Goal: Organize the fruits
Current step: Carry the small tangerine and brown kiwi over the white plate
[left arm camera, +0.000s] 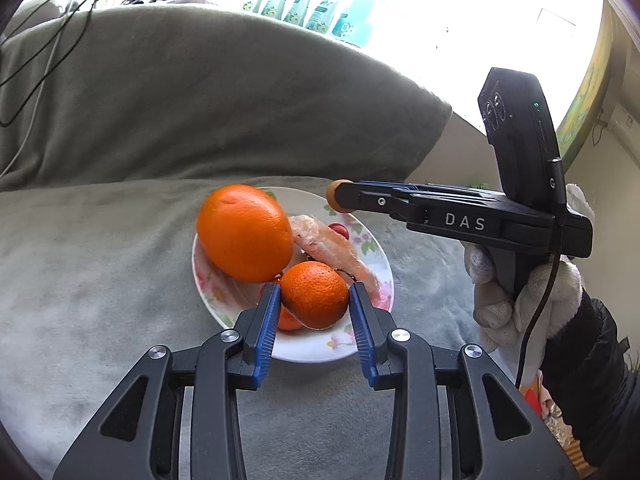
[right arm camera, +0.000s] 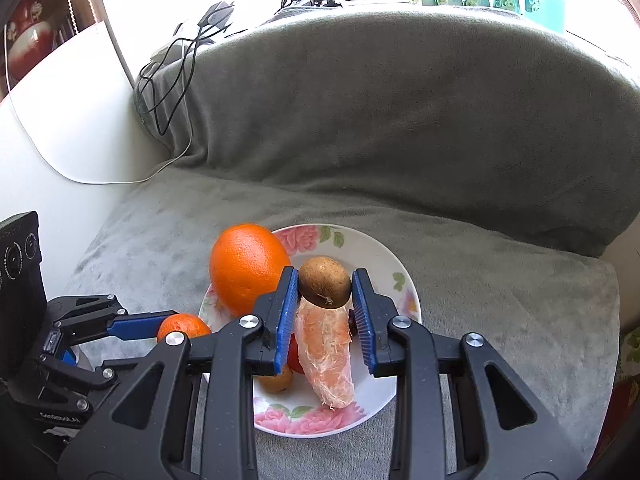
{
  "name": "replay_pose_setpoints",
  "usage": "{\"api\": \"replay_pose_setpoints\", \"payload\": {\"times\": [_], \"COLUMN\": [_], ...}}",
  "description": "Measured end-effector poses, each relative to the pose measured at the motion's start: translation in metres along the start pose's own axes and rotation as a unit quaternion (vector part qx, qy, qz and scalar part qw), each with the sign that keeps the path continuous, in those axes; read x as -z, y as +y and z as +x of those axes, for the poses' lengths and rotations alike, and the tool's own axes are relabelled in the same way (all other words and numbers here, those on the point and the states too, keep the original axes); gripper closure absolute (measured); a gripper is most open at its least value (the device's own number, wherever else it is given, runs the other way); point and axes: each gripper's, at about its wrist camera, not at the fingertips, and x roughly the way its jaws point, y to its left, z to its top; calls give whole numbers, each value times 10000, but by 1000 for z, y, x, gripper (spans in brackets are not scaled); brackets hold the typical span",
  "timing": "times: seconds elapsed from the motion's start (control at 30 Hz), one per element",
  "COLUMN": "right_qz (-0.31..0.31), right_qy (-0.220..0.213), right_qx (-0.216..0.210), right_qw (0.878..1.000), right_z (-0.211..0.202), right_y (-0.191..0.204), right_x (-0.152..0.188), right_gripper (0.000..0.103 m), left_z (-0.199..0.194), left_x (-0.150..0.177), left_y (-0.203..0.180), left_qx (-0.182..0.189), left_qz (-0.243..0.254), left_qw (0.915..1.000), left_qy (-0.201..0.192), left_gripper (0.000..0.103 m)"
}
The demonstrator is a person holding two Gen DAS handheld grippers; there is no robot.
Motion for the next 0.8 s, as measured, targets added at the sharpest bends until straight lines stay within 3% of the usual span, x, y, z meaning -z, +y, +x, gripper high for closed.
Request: {"api": "replay_pose_setpoints", "payload": {"times": [0.8], "right_qz": [28], "right_qy": [200], "right_qx": [-155], "right_qw": [9997], "right_z": [29], "right_y": [-5], "right_x": [-1], "right_gripper": [74], "left_z": [37], "left_x": [-6], "left_y": [-24], "left_qx": [-72], "left_qz": [297], "left_qw": [9993], "left_qy": [211], "left_gripper": [69]}}
